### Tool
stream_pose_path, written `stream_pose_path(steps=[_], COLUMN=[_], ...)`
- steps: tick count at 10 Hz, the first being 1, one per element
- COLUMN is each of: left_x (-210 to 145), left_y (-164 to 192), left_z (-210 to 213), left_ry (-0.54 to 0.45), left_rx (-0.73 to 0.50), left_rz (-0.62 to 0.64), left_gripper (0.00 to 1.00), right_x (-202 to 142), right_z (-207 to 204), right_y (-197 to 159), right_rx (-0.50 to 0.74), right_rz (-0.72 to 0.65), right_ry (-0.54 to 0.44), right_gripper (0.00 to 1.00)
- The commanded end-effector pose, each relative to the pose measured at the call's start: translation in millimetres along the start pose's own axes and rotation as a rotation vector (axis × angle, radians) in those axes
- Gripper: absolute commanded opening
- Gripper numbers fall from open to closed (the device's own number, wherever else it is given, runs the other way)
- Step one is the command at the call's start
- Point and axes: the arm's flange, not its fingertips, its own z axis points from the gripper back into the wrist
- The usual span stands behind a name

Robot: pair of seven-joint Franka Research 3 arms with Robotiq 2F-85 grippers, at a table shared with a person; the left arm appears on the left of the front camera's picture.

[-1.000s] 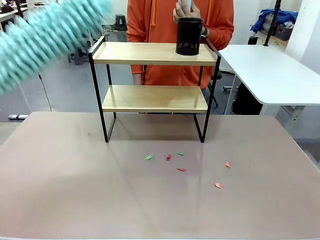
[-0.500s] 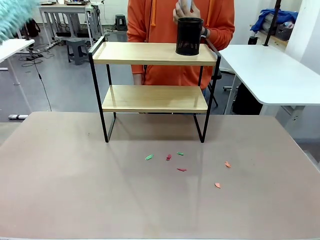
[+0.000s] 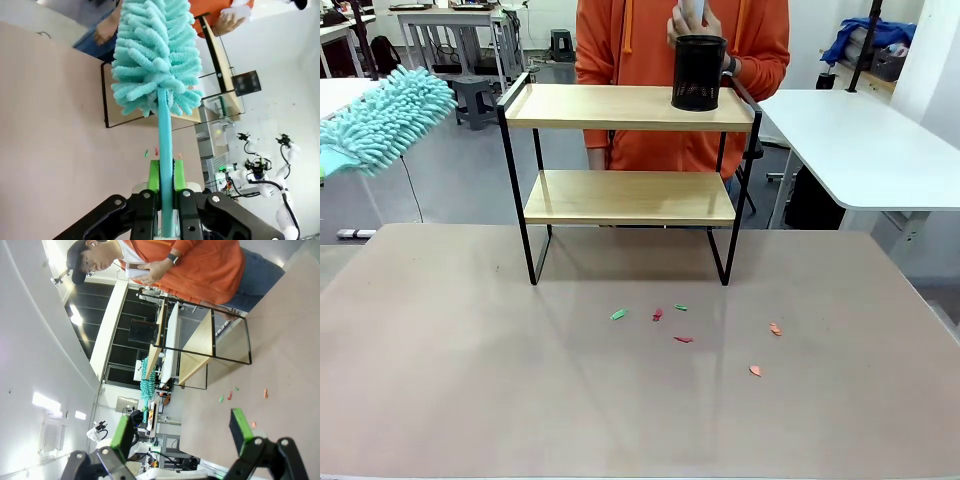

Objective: Clean the shelf.
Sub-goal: Clean the remaining tier of the Shelf with the Duster once objects are removed, then hand the Duster back to the human.

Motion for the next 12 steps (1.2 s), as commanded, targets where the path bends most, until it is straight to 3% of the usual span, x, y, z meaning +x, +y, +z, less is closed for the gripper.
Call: stream_pose_path(steps=[1, 12], left_x=[4.8, 4.8], left_y=[4.6, 4.6], left_z=[15.5, 15.5], left_ry=[-0.016, -0.016], left_rx=[-0.06, -0.06], left_rz=[-0.02, -0.02], left_gripper=[0.12, 0.12], right_x=[2.5, 2.5], right_z=[-1.2, -1.2], right_y=[1.0, 1.0], right_rx=[0.021, 0.021], right_rz=[0.027, 0.027], right_ry=[-0.015, -0.015], right_gripper=[1.0, 1.0])
